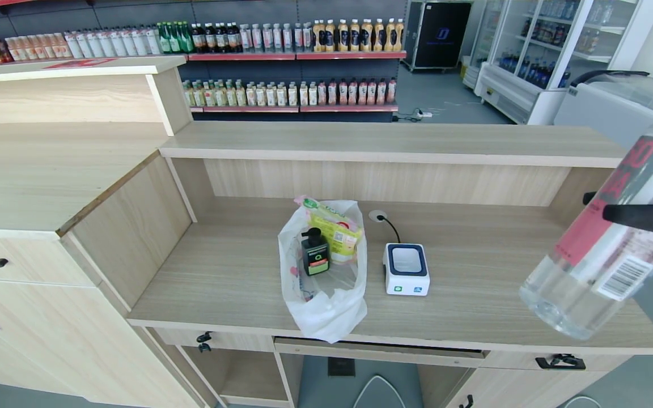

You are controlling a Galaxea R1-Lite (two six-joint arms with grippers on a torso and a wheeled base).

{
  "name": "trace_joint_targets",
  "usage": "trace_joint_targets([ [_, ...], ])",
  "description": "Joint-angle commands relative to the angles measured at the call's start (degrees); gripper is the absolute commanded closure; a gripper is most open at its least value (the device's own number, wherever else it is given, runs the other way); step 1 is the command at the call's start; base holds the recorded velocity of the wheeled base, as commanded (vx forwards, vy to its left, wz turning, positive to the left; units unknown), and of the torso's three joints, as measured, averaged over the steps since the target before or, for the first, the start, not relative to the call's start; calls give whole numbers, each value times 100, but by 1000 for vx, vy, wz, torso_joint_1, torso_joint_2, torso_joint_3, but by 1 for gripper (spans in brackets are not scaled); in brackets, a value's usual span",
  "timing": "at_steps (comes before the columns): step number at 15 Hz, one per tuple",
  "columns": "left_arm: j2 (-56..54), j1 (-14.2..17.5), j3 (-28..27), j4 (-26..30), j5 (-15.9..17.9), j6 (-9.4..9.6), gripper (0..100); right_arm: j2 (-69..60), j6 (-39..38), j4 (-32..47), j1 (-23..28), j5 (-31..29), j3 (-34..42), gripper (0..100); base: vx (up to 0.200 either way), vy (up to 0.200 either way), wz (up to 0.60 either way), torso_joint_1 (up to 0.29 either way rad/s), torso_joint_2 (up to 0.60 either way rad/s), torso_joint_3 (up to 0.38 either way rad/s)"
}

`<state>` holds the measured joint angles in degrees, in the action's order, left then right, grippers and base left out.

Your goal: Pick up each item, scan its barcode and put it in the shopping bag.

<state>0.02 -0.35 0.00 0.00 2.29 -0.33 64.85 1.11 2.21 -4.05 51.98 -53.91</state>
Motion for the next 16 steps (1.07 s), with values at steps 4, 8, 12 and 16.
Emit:
trace_joint_targets([
  [4,6,0,0,0,-1,-2,0,1601,3211,-1785,2690,-672,724,100,0,0,0,0,0,0],
  [8,6,0,0,0,-1,-2,0,2286,3642,-3719,3885,-716,1295,100,0,0,0,0,0,0],
  [12,6,0,0,0,-1,-2,0,3068,3906,-4914,3455,-1225,1154,100,0,0,300,1,1,1],
  [16,6,0,0,0,-1,-2,0,3569,4213,-5564,2514,-1674,1040,100,0,0,600,2,-1,6],
])
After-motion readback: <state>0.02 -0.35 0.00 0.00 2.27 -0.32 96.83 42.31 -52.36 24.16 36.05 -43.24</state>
